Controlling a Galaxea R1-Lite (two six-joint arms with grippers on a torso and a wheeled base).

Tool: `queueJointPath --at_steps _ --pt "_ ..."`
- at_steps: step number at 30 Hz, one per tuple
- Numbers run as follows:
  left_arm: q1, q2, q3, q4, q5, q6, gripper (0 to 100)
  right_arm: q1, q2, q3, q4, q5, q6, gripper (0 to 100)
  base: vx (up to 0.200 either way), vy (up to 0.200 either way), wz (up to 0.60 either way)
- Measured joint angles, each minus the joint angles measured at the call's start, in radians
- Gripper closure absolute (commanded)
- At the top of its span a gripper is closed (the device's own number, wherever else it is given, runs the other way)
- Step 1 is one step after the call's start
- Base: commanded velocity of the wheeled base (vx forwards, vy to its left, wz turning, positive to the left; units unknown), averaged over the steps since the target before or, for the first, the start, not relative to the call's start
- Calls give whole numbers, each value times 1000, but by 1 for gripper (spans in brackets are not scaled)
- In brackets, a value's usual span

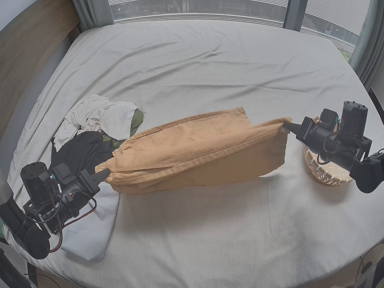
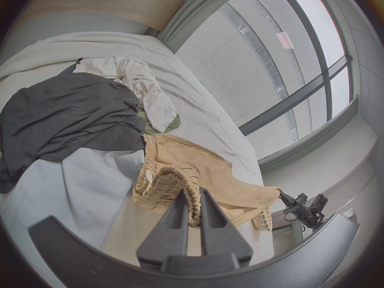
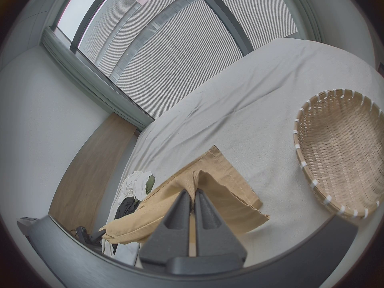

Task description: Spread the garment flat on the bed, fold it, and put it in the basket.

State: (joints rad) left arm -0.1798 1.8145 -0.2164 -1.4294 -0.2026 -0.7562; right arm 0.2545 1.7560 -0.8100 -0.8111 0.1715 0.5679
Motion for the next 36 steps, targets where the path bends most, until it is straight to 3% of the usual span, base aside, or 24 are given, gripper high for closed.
queueJointPath --at_steps 34,35,36 --pt "17 181 -219 10 68 -118 100 -4 343 -431 47 19 29 100 0 0 0" --pt "19 188 -224 10 68 -118 0 -4 352 -438 41 23 30 0 0 0 0" --pt "21 194 -228 10 68 -118 0 -4 361 -446 32 26 30 0 0 0 0"
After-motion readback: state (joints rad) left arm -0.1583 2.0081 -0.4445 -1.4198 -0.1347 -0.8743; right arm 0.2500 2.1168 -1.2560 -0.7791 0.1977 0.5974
